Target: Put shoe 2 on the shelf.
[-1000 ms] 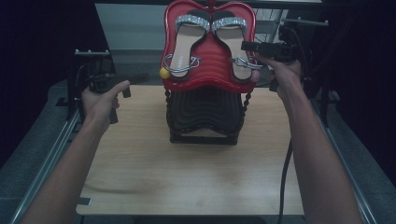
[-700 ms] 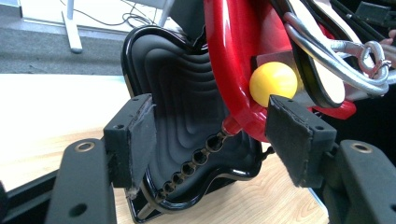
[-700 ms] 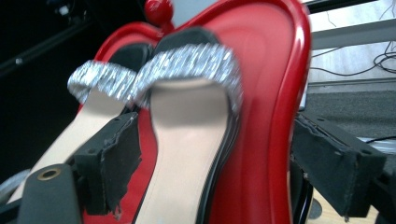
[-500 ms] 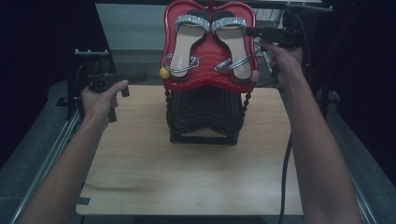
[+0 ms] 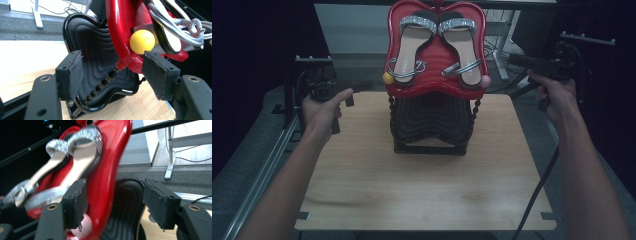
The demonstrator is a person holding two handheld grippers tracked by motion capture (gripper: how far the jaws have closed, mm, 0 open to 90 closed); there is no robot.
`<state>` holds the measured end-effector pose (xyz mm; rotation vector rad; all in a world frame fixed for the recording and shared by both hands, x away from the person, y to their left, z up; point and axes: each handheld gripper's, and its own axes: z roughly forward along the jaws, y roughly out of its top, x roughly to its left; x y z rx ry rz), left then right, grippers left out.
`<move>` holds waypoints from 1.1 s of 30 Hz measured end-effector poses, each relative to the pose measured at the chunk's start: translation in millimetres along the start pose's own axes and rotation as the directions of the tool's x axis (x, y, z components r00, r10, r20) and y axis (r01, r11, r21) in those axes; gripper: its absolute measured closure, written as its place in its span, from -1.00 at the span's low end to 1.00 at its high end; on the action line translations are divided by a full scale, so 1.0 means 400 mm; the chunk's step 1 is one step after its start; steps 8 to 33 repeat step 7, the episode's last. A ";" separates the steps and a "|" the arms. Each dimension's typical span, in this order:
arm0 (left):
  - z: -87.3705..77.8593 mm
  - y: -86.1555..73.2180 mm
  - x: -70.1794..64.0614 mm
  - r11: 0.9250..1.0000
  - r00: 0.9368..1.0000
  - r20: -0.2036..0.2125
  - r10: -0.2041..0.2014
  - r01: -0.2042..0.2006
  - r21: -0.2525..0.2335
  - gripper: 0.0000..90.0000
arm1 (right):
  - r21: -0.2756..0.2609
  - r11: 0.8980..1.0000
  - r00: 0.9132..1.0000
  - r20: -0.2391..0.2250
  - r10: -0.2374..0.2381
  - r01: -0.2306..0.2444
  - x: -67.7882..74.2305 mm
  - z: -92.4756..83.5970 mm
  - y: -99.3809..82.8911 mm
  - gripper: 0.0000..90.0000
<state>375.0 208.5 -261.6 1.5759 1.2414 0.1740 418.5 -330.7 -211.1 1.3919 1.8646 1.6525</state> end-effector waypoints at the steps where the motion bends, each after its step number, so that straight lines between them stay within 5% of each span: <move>1: 0.001 0.000 -0.001 1.000 1.000 -0.001 -0.003 0.003 0.000 -0.25 | 0.003 1.000 1.000 0.001 -0.004 0.004 -0.004 -0.002 -0.004 -0.18; 7: 0.005 -0.008 0.000 1.000 1.000 -0.010 0.001 -0.001 0.000 -0.25 | -0.005 0.999 0.999 -0.013 -0.037 0.037 -0.017 -0.015 -0.022 -0.17; 33: 0.005 -0.008 0.000 1.000 1.000 -0.010 0.001 -0.001 0.000 -0.25 | -0.005 0.999 0.999 -0.013 -0.037 0.037 -0.017 -0.015 -0.022 -0.17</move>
